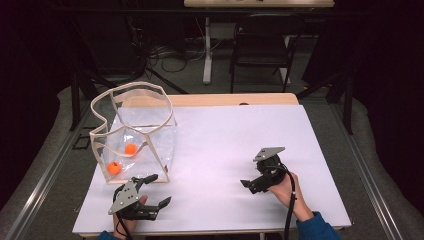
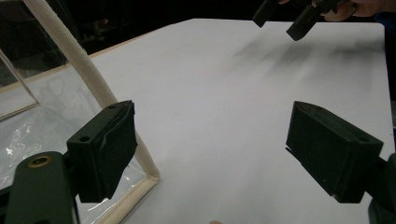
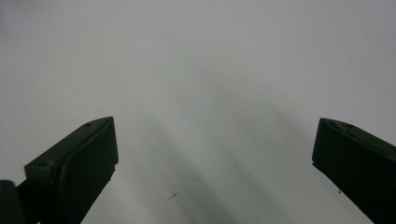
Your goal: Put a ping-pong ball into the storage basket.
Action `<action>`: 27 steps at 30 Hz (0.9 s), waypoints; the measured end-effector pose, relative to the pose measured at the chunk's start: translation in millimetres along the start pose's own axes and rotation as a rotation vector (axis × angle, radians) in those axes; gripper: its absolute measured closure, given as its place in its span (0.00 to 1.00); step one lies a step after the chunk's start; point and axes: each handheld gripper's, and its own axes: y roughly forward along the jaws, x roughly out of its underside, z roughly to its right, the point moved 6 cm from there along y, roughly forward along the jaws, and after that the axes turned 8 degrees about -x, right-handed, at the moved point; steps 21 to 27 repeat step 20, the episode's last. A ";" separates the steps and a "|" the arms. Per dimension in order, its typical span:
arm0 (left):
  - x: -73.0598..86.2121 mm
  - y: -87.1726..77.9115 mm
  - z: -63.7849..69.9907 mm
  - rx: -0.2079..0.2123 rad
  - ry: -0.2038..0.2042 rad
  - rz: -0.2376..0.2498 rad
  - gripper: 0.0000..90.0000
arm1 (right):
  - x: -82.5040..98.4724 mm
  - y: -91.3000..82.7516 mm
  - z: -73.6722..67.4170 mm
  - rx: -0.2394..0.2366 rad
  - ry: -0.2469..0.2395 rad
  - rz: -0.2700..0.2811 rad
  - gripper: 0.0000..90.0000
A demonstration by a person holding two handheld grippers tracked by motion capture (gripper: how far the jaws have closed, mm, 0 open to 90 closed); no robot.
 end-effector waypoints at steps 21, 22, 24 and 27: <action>0.2 0.5 0.2 0.003 0.003 -0.003 0.18 | 25.6 -4.5 -2.9 0.047 0.018 0.034 0.00; 0.2 0.5 0.2 0.003 0.003 -0.003 0.18 | 25.6 -4.5 -2.9 0.047 0.018 0.034 0.00; 0.2 0.5 0.2 0.003 0.003 -0.003 0.18 | 25.6 -4.5 -2.9 0.047 0.018 0.034 0.00; 0.2 0.5 0.2 0.003 0.003 -0.003 0.18 | 25.6 -4.5 -2.9 0.047 0.018 0.034 0.00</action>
